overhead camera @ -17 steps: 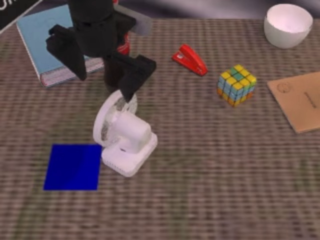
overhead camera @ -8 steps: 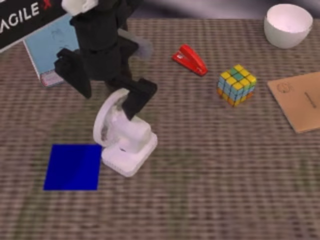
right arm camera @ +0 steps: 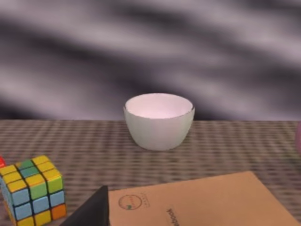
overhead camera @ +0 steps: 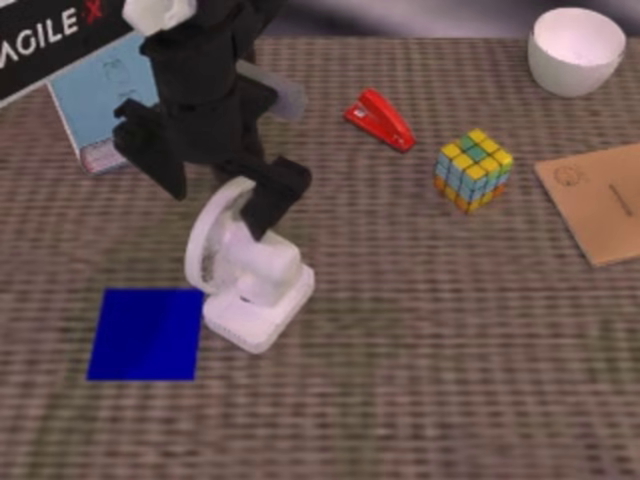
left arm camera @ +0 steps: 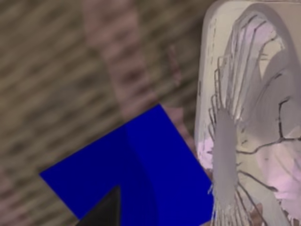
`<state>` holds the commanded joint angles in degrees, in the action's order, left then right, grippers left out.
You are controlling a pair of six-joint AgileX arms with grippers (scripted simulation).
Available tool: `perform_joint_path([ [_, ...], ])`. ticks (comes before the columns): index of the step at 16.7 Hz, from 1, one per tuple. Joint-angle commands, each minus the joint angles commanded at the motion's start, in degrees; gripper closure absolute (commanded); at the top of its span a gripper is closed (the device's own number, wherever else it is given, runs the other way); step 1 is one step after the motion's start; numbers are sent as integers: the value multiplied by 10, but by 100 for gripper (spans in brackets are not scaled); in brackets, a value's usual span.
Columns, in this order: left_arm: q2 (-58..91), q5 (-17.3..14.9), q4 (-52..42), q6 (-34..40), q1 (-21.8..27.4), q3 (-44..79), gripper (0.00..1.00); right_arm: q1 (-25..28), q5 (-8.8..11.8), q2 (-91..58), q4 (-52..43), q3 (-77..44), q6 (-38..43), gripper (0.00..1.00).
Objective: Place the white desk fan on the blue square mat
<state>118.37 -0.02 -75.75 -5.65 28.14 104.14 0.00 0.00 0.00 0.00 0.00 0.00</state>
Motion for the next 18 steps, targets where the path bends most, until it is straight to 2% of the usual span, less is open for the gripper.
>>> perform_joint_path([
  [10,0,0,0,0,0,0,98,0,0,0,0,0,0,0],
  [18,0,0,0,0,0,0,100,0,0,0,0,0,0,0],
])
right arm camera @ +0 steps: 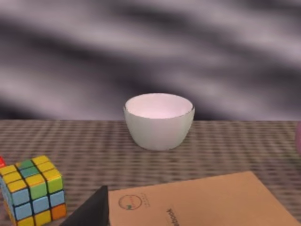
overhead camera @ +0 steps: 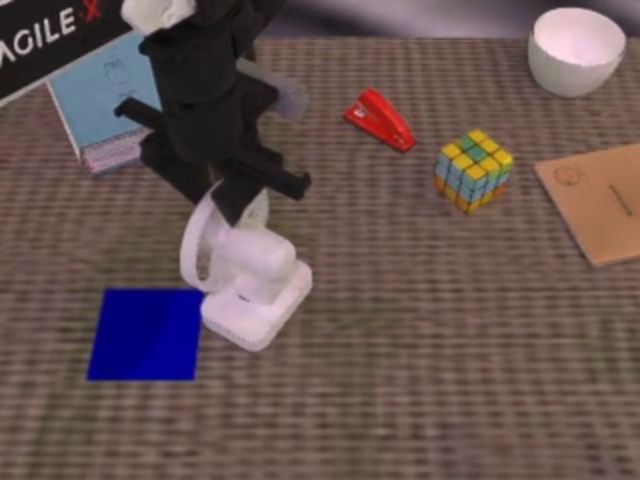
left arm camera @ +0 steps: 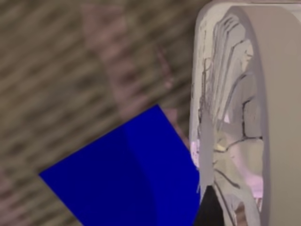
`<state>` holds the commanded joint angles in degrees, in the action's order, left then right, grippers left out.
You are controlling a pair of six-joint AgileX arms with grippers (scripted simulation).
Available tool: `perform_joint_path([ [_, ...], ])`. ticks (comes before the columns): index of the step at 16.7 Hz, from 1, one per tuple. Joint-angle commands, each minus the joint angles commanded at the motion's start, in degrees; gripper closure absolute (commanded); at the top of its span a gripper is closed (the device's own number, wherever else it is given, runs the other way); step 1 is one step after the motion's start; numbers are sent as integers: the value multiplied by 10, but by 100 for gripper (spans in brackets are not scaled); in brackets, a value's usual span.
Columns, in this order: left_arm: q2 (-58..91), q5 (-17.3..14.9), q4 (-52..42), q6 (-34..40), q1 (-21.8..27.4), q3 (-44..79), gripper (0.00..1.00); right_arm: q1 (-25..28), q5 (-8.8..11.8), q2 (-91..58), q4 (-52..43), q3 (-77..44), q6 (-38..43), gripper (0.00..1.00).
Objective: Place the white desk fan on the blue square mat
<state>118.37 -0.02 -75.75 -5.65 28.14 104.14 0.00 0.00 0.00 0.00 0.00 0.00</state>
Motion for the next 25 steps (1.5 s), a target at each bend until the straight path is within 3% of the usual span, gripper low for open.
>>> perform_joint_path([
  [10,9,-1,-119,1,-9,133,100,0,0,0,0,0,0,0],
  [17,3,4,-125,18,-7,125,100,0,0,0,0,0,0,0],
  [21,-22,25,-144,127,-14,85,100,0,0,0,0,0,0,0],
  [25,-66,49,-154,330,-27,29,100,0,0,0,0,0,0,0],
])
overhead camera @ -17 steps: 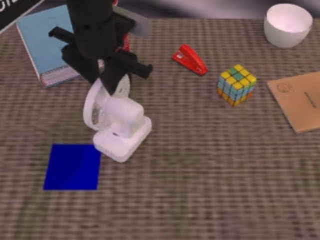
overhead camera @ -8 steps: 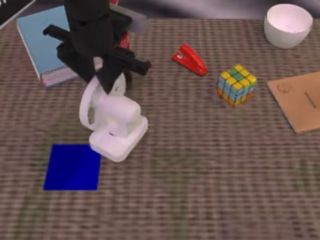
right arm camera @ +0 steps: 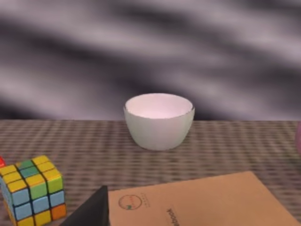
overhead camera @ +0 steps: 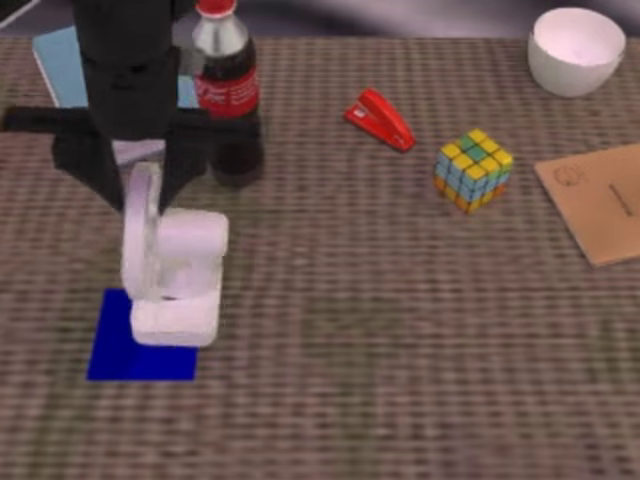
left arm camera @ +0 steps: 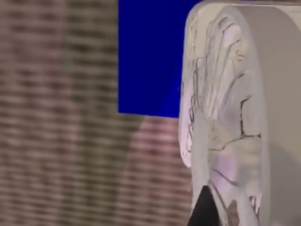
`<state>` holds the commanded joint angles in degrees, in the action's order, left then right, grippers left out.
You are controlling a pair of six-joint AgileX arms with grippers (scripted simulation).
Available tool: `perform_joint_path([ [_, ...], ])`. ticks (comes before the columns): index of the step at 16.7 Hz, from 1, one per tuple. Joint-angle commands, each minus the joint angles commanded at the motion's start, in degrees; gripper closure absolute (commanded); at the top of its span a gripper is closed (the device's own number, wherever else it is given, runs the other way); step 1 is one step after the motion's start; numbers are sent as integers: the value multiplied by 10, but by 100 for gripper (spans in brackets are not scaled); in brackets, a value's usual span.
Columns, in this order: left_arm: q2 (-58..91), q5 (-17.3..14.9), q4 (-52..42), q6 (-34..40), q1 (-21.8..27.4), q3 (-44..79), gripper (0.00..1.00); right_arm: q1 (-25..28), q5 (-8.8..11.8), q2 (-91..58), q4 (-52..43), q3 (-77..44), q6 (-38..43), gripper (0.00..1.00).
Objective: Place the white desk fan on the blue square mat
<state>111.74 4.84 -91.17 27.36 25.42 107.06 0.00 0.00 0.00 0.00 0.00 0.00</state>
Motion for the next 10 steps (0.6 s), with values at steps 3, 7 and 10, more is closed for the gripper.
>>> perform_joint_path([
  [3,-39,10,6,193,-11,-45,100,0,0,0,0,0,0,0],
  [7,-92,7,33,455,-27,-109,100,0,0,0,0,0,0,0],
  [10,-124,-6,62,623,-38,-155,100,0,0,0,0,0,0,0],
])
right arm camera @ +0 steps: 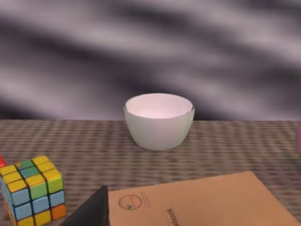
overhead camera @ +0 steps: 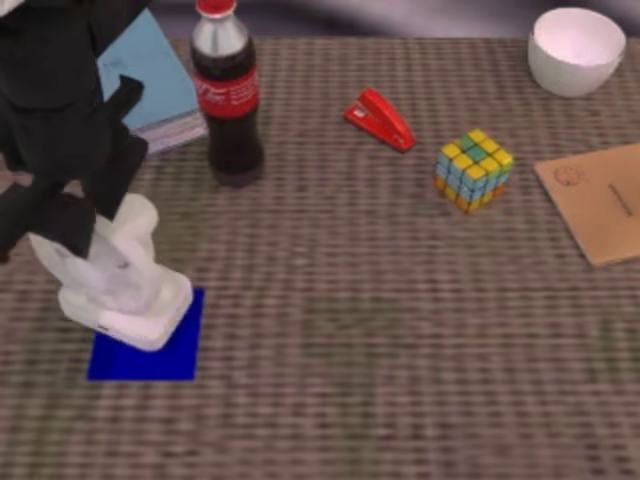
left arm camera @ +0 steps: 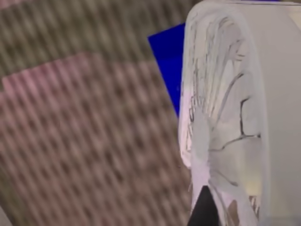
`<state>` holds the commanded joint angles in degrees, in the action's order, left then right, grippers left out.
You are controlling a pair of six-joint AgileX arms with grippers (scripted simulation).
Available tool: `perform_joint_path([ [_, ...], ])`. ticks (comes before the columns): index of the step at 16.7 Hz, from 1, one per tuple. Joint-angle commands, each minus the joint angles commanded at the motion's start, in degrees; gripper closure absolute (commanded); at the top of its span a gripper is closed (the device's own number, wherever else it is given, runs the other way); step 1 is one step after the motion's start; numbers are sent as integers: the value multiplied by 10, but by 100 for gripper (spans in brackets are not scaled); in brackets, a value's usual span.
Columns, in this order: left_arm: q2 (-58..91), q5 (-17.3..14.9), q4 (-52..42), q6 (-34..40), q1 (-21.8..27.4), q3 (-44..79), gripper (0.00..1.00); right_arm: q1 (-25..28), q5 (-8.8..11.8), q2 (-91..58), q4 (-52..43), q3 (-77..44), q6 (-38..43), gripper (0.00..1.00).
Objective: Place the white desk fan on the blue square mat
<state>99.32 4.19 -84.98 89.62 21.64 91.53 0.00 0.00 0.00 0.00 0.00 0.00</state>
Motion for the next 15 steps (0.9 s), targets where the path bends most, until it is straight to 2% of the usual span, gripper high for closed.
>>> perform_joint_path([
  [3,-22,-17,29,123,-9,-39,100,0,0,0,0,0,0,0],
  [6,-35,-33,52,196,-15,-65,100,0,0,0,0,0,0,0],
  [8,-39,-38,59,216,-17,-73,100,0,0,0,0,0,0,0],
  [15,-37,-37,69,214,-14,-81,100,0,0,0,0,0,0,0],
])
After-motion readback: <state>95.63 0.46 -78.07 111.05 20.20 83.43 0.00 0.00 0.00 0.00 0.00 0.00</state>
